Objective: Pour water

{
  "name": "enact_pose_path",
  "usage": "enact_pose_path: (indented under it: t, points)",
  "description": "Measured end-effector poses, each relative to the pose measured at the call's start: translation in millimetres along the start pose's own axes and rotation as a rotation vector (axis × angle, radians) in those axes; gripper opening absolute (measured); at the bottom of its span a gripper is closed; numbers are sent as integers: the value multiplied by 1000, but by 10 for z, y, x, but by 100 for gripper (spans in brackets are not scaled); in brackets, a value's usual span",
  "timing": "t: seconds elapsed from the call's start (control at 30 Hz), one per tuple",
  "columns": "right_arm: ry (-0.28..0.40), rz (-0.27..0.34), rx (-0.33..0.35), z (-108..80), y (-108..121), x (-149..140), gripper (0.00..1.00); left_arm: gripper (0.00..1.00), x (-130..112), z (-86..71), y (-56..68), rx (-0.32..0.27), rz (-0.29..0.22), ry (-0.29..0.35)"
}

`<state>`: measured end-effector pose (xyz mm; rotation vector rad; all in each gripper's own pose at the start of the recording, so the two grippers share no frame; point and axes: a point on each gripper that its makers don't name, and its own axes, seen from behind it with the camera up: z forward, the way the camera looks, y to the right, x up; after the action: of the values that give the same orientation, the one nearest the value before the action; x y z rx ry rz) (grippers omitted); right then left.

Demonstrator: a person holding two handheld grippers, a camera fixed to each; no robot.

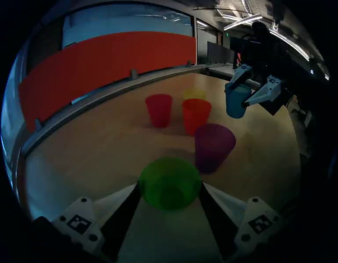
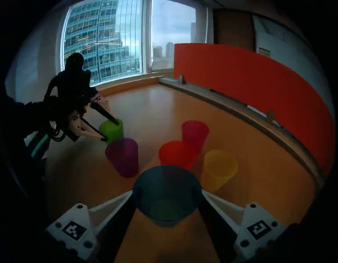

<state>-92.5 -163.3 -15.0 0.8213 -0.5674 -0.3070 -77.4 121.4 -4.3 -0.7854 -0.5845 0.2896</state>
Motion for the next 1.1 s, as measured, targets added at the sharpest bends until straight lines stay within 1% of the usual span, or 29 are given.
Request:
enact_pose_path:
  t: [0.07,0.13,0.2,0.27,0.37,0.57,0.77,1.1]
  points:
    - [-2,-2,-1,0,-3,-6,92,89,-9,0,-3,2,2,-3]
    - [-3,-2,-4,-3,-1,-6,92,92,-11,1,-6,6,4,-5]
    - [-3,-1,-6,-5,0,-6,92,98,-11,-1,-5,8,5,-5]
    - [-1,2,-7,-6,-3,-8,91,99,-8,-6,1,8,4,-4]
    - [-2,9,-8,0,3,-26,92,99,-18,-14,11,1,-5,-6]
    - [-7,24,-7,39,4,-97,92,99,-62,-68,-1,4,-10,-10]
    - [-25,27,-7,116,1,-230,92,99,-166,-115,26,3,-9,-27]
    - [-50,32,-2,227,-32,-391,92,99,-270,-160,16,15,-9,-42]
